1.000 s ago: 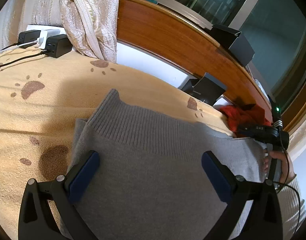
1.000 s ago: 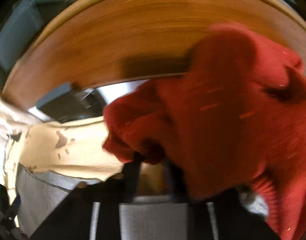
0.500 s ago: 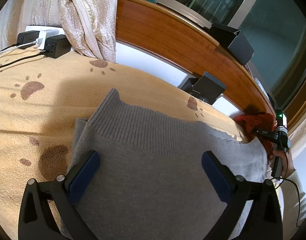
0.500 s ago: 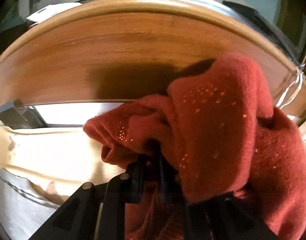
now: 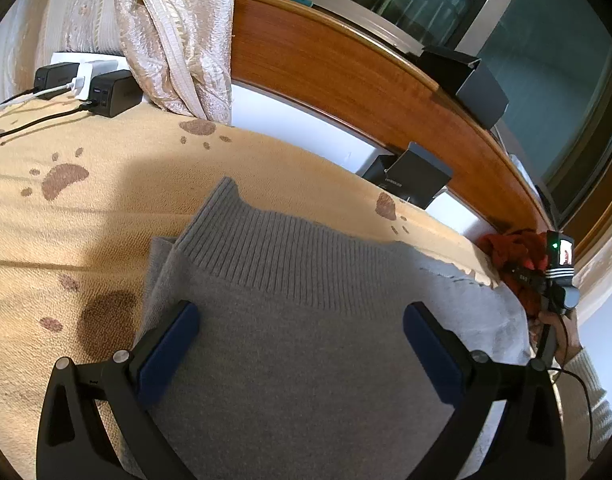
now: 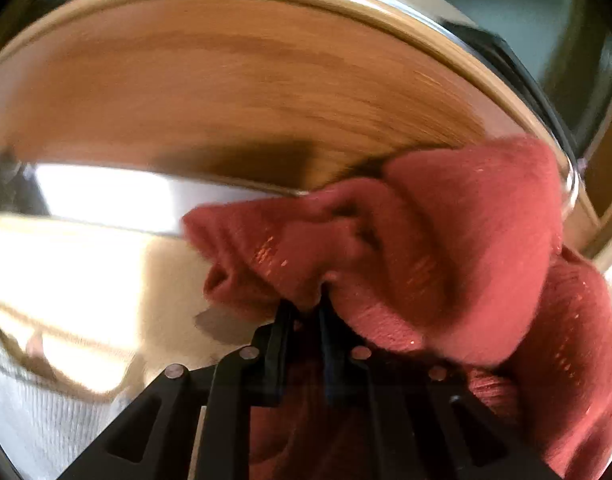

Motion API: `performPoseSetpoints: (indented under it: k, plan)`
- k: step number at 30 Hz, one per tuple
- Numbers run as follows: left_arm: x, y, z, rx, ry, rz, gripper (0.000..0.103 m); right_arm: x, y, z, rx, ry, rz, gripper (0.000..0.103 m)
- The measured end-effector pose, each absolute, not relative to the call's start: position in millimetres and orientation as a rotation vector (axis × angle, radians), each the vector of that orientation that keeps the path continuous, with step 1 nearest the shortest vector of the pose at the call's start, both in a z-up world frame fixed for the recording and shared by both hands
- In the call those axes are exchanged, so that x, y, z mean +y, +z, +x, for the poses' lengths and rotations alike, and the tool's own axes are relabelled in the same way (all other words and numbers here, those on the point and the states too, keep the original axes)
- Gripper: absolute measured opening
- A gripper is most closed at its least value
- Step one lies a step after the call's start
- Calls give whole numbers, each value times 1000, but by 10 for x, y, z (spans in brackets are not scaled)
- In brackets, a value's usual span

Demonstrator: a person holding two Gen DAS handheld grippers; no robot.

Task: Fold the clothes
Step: 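Set the red sweater onto the grey cloth by the headboard, open right gripper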

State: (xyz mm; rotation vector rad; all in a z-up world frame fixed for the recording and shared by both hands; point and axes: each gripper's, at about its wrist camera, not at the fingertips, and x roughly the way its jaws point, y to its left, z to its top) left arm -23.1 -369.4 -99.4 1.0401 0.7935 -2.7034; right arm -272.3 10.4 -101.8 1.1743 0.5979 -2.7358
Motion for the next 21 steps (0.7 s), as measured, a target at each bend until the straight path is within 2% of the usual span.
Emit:
performPoseSetpoints:
  k: [6,8,11,12,13,21]
  plan:
    - [-3692,-996,-232,789,-2702,1043,103,89,-910,-2507,458,-2686,1137,15]
    - [-3690,-996,-235,787,-2702,1044,103,53,-852,-2429,442,-2661,1112,19]
    - [-3687,-994,-236,784,-2701,1045,103,-53,-752,-2224,480,-2628,1041,34]
    - [-3686,-994,-235,783,-2701,1045,103,-92,-713,-2152,490,-2619,1013,49]
    - [-3686,-993,-235,783,-2701,1046,103,-137,-673,-2097,498,-2611,985,59]
    - [-3692,-982,-240,789,-2701,1045,103,-523,-530,-1615,597,-2438,829,61]
